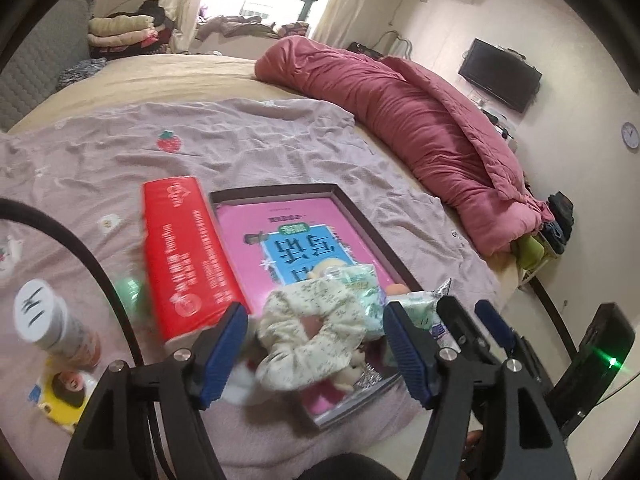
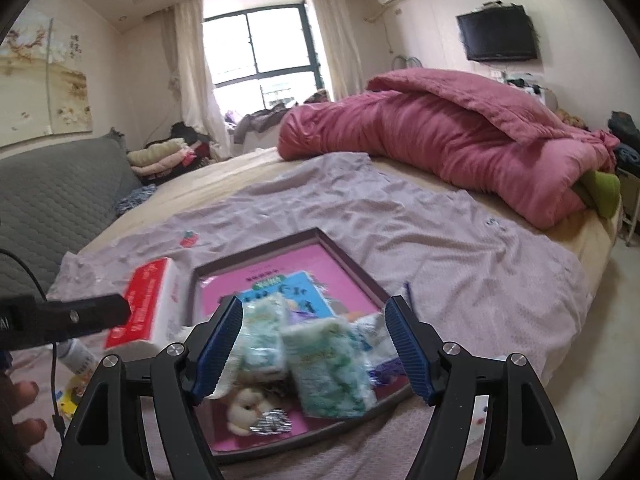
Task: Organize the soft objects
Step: 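Withdraw both open tools from the tray back toward the pile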
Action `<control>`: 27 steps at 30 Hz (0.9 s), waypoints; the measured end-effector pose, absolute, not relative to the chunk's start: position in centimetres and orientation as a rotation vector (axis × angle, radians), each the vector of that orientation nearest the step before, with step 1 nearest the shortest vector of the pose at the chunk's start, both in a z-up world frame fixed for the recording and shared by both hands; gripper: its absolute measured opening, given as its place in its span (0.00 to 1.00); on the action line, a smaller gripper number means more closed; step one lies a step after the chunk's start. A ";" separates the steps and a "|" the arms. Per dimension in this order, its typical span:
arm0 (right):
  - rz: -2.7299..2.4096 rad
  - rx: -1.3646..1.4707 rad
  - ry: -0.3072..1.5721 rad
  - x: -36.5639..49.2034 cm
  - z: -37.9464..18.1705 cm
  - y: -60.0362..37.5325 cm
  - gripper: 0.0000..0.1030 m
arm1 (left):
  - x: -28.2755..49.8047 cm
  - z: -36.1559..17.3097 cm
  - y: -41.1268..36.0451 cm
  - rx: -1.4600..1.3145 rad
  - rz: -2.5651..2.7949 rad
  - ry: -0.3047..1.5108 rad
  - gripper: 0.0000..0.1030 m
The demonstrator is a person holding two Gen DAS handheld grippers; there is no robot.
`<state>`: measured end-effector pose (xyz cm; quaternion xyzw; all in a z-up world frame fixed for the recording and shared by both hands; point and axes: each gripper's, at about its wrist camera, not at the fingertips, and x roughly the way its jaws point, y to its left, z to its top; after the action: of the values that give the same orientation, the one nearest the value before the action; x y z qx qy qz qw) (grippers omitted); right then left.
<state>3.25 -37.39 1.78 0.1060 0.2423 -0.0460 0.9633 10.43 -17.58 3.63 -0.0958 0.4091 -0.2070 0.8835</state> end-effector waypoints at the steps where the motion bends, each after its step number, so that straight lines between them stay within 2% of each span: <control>1: -0.084 0.203 0.487 3.2 2.1 -36.9 0.73 | 10.2 3.7 -17.0 -0.203 -0.424 0.853 0.68; 14: 0.201 0.033 0.473 3.4 5.6 -28.4 0.73 | 5.3 4.2 -6.2 -0.276 -0.273 0.856 0.68; 20: 0.359 -0.052 0.526 5.2 7.1 -23.8 0.73 | 4.8 1.9 -0.9 -0.340 -0.171 0.904 0.68; 27: 0.588 -0.348 0.607 8.0 6.3 -16.3 0.73 | 5.5 -1.6 2.6 -0.400 -0.110 0.977 0.68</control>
<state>7.95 -16.31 6.33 -0.1681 0.2933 0.2837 0.8974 5.51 2.60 -1.55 -0.1908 0.4657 -0.0525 0.8625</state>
